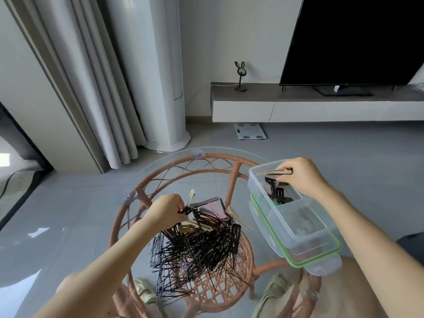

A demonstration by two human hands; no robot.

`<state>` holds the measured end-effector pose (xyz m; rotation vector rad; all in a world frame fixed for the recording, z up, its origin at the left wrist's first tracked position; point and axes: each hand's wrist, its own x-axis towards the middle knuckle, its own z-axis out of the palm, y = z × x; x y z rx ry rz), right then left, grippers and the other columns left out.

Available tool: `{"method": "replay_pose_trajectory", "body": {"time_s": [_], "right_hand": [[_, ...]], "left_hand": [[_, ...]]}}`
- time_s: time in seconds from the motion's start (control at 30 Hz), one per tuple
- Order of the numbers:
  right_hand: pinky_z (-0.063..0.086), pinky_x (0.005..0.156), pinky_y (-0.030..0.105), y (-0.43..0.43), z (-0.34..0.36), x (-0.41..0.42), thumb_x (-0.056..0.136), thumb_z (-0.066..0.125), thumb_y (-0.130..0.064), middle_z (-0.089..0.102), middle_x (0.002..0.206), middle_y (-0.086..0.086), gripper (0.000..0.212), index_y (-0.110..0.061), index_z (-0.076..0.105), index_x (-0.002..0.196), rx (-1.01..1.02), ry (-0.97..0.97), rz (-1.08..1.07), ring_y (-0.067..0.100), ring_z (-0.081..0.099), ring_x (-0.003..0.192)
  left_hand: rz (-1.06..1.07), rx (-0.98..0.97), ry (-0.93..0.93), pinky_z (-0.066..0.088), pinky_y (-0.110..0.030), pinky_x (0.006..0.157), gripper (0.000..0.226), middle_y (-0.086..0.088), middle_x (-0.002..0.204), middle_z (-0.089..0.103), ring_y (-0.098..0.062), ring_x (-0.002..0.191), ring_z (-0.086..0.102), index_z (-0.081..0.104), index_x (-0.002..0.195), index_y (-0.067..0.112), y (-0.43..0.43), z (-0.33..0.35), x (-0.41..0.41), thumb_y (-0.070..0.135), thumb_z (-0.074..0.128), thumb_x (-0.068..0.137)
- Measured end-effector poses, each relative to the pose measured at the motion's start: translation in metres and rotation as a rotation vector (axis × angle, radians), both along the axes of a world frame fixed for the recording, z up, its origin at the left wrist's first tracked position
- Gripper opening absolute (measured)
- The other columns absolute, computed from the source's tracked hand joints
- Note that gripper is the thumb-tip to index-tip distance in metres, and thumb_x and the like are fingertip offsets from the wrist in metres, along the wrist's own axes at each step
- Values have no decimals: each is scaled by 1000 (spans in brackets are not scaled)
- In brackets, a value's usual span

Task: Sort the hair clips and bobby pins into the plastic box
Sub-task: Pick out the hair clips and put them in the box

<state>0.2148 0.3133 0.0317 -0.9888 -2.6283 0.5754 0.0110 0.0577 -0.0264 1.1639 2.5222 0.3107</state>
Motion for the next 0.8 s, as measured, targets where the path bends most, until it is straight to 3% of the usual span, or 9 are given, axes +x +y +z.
{"method": "replay_pose_trajectory", "body": {"time_s": [0.17, 0.23, 0.33, 0.43, 0.53, 0.63, 0.73, 0.8], "right_hand": [[43, 75, 25, 4, -19, 5, 70, 74, -10, 70, 100, 5, 29, -13, 70, 99, -81, -207, 79, 19, 61, 90], [47, 86, 29, 0, -21, 4, 71, 74, -12, 69, 107, 3, 34, -16, 68, 104, -99, -226, 98, 18, 62, 98], [48, 85, 30, -6, -18, 5, 73, 71, -15, 68, 106, 3, 30, -18, 68, 103, -67, -173, 73, 18, 62, 96], [46, 83, 29, -10, -13, 10, 76, 68, -17, 69, 104, 0, 26, -20, 68, 102, -18, -118, 75, 18, 61, 94], [49, 82, 32, -15, -7, 18, 76, 68, -18, 69, 101, -1, 22, -21, 69, 98, 6, -62, 98, 18, 62, 90], [45, 78, 26, -19, 0, 30, 79, 66, -16, 69, 98, -3, 17, -19, 70, 95, 18, 40, 80, 15, 63, 89], [44, 78, 27, -17, 6, 41, 80, 66, -15, 71, 95, -2, 13, -16, 71, 92, 87, 168, 17, 16, 62, 91], [43, 75, 26, -15, 8, 49, 81, 65, -12, 72, 91, 1, 11, -13, 72, 89, 114, 248, -34, 17, 62, 85]], "left_hand": [[33, -21, 13, 51, -29, 82, 33, -10, 110, 67, -24, 101, 63, 62, 112, 4, 6, 4, 2, 21, 64, 84], [28, -57, 13, 51, -30, 71, 24, -12, 96, 68, -25, 87, 64, 66, 98, 2, 8, 5, 2, 21, 62, 85], [25, -102, 49, 40, -26, 53, 18, -8, 78, 61, -22, 70, 57, 61, 76, 6, 12, 6, 1, 21, 60, 85], [33, -68, 75, 47, -28, 61, 19, -9, 83, 65, -26, 80, 65, 68, 90, 2, 14, 16, 1, 18, 60, 85], [53, 117, 71, 54, -28, 62, 19, -8, 84, 70, -21, 68, 65, 71, 94, 3, 20, 40, 4, 17, 62, 84], [96, 442, -41, 38, -8, 41, 6, 4, 59, 59, -8, 46, 47, 72, 81, 9, 37, 74, 18, 14, 68, 80], [122, 725, -262, 37, -12, 45, 7, 7, 58, 56, -3, 46, 49, 68, 77, 13, 76, 100, 45, 7, 71, 76], [36, 786, -244, 38, -18, 51, 9, 6, 59, 57, -6, 51, 49, 65, 73, 12, 108, 106, 65, 6, 71, 74]]}}
